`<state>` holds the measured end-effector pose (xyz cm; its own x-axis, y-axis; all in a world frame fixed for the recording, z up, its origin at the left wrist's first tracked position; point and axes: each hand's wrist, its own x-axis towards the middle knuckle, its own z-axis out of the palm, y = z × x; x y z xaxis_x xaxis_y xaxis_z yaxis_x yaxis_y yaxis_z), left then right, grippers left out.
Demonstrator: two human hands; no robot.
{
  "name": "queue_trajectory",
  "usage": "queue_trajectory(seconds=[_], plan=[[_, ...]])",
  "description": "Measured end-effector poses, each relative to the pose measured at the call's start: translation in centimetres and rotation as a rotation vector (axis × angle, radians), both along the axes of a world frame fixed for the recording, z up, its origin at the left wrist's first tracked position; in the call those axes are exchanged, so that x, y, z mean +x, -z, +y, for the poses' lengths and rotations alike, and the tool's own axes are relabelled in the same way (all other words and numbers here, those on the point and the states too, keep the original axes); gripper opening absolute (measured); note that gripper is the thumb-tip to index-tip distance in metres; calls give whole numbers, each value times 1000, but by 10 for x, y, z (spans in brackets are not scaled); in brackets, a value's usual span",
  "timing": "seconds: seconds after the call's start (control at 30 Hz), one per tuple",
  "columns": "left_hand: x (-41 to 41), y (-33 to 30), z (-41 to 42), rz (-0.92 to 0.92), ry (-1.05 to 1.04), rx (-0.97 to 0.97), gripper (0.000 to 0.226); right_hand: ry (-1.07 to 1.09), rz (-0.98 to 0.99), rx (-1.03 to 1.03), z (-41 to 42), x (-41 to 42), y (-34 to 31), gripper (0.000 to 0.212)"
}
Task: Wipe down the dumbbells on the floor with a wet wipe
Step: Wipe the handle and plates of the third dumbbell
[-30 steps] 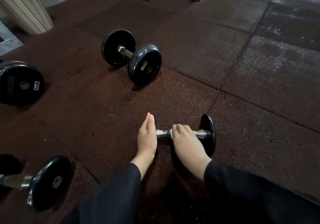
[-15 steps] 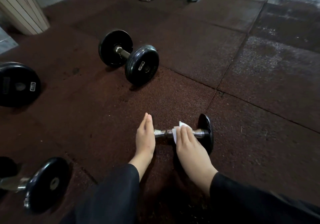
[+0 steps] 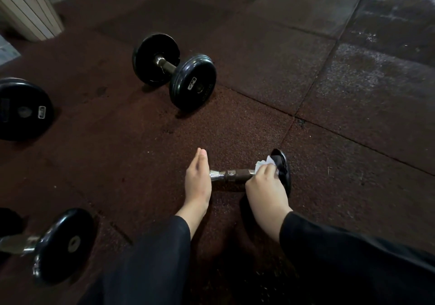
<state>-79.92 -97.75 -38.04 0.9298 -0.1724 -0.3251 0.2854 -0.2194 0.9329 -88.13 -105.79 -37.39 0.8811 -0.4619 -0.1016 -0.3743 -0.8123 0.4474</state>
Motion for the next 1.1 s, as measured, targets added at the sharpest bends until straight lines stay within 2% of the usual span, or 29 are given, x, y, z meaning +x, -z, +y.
queue_trajectory(seconds=[0.07,0.1,0.2,0.3,0.4,0.47,0.53,0.6,0.67,0.73,0.8,0.97,1.1], plan=[[1,-1,0,4,-4,-3,47,-59,-29,21,-5,6,2,48],[1,-1,-1,5,-2,-3,48,-50,-3,96,-6,7,0,47],[1,-3,0,11,6,0,49,51,75,127,-2,4,-11,34],[0,-2,0,8,5,-7,49,65,48,156,-3,-4,2,22],[1,-1,-1,12,0,10,49,-31,96,13,-6,-3,0,36],[4,-3,-2,19,0,19,49,-49,44,58,-12,-2,4,39],[4,-5,-2,24,10,19,49,-9,38,76,-13,-1,-1,28],[2,-5,-1,24,19,12,50,-33,-24,128,-13,-1,0,9],[0,-4,1,11,26,9,50,-18,5,199,-14,-1,-11,6],[0,-2,2,8,35,17,50,-33,15,278,-17,7,-15,18],[1,-2,2,3,46,25,50,-82,-41,448,-25,24,-15,26],[1,-4,2,10,50,18,49,76,-96,878,-21,68,-21,23],[4,-2,2,34,44,6,50,0,-247,1033,2,63,-19,12]])
